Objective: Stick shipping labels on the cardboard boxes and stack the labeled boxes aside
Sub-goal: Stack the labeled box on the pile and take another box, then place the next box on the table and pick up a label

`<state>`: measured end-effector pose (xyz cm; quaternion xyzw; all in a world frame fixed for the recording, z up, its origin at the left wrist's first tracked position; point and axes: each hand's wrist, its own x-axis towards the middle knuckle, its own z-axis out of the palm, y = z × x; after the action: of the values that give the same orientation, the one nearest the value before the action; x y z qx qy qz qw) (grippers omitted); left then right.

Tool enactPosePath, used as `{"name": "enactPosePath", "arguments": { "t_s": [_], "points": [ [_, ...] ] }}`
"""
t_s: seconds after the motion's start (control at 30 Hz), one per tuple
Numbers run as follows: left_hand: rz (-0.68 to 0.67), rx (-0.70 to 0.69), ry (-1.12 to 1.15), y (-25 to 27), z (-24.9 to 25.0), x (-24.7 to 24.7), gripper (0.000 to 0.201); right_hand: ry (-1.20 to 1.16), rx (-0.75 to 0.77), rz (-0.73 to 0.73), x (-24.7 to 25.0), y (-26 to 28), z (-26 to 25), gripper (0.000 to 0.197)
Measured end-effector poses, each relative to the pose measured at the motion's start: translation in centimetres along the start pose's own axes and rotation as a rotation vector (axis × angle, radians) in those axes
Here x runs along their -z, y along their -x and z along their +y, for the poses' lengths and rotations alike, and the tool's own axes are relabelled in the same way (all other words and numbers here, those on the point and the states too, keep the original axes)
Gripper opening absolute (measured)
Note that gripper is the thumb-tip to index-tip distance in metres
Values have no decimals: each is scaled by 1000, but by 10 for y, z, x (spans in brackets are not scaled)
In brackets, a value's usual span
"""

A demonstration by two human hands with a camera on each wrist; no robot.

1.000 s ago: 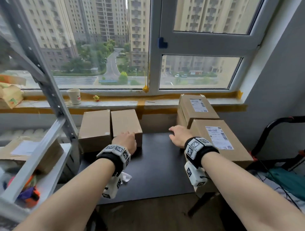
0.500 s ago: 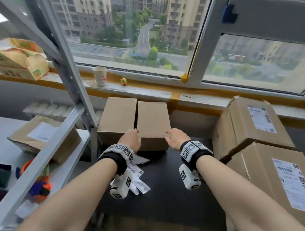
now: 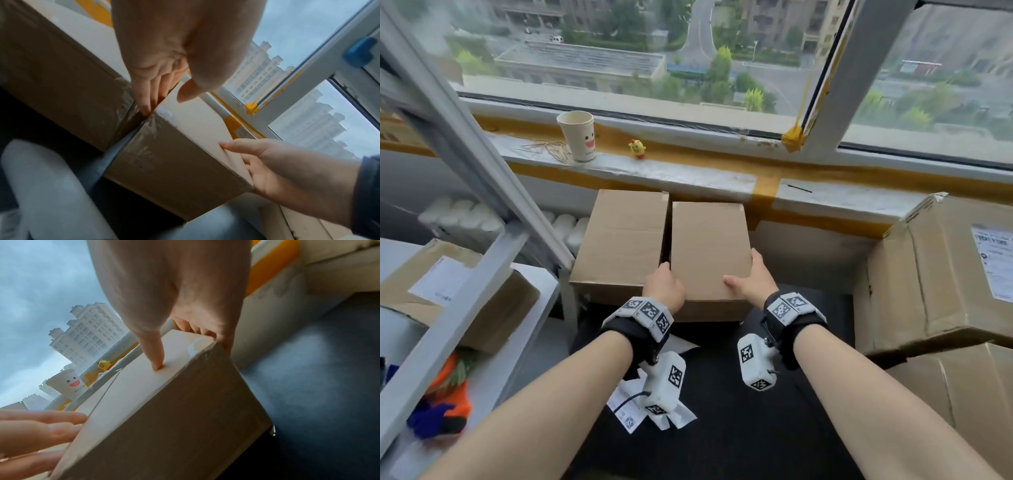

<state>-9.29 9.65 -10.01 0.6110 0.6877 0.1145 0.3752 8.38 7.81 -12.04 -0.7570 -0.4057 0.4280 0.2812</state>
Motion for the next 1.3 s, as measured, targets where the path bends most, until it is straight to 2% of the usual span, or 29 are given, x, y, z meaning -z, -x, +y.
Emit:
{"name": "enactPosePath", "arguments": {
  "t_s": [0.1, 0.17, 0.3, 0.57, 0.73, 0.87, 1.03, 1.3],
  "points": [
    [57, -32, 100, 5, -2, -4, 35, -76, -10, 26, 2, 5, 4, 87],
    [44, -64, 147, 13, -2, -6, 35, -108, -7, 45, 8, 13, 8, 86],
    [-78, -151, 266, 23, -5, -10, 34, -142, -2, 94, 19, 42, 23, 93],
    [-314, -187, 437, 72, -17, -21, 56, -226, -33, 207, 38, 120, 69, 91],
    [-445, -212, 449, 106, -40, -36, 64, -261, -65, 217, 41, 166, 94, 89],
    [-502, -272, 442, 130, -59, -46, 66, -266, -105, 169, 39, 193, 111, 88],
    [-518, -270, 460, 145, -73, -47, 64, -292, -122, 142, 33, 206, 123, 79],
    [-512, -236, 481, 151, -79, -51, 67, -304, -135, 155, 28, 207, 132, 77]
  ]
}}
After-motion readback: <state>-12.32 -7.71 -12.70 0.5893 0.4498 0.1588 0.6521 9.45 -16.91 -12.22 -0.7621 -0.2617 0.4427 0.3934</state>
